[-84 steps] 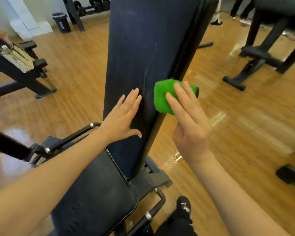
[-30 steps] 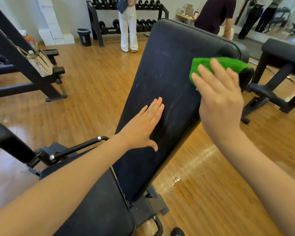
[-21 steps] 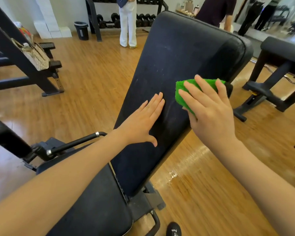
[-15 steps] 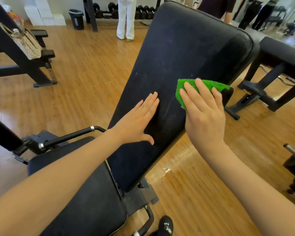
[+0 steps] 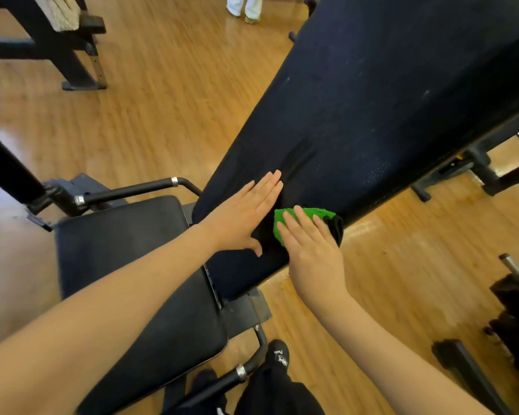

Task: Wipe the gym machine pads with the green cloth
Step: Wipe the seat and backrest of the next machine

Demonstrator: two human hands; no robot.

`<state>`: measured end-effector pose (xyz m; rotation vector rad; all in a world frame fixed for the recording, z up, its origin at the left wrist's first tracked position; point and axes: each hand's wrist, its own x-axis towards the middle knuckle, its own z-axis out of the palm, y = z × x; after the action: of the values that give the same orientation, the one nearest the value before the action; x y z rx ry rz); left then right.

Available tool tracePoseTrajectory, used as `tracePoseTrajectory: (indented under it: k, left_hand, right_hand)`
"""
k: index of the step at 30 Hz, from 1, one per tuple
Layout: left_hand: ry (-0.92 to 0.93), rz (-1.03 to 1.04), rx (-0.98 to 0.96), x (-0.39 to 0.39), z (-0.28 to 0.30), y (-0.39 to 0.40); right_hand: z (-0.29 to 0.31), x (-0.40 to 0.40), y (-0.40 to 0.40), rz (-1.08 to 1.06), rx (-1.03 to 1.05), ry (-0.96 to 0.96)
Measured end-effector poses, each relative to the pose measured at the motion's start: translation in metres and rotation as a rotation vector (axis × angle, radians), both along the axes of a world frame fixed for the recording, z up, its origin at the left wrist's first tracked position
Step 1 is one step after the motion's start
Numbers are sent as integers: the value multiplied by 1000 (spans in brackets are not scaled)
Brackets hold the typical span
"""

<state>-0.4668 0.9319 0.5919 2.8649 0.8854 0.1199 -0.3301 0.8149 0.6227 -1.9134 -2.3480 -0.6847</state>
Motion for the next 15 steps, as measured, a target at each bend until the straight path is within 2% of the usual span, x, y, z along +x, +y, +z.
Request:
tracePoseTrajectory:
  k: [3, 5, 8, 11, 15]
  left_hand:
    - [3, 11, -25, -6, -16, -3]
    - [-4, 20, -35, -4, -20, -5]
    - [-31, 42, -36, 0, -23, -6]
    - [-46, 57, -55, -2, -31, -7]
    - [-14, 101, -86, -12, -54, -16]
  right_hand:
    - [31, 1, -9, 94, 113, 209]
    - [53, 8, -9, 105, 202, 253]
    - [55, 21, -2, -24, 243, 145]
    - [25, 18, -5, -81, 215, 69]
    - [-27, 1, -13, -35, 16, 11]
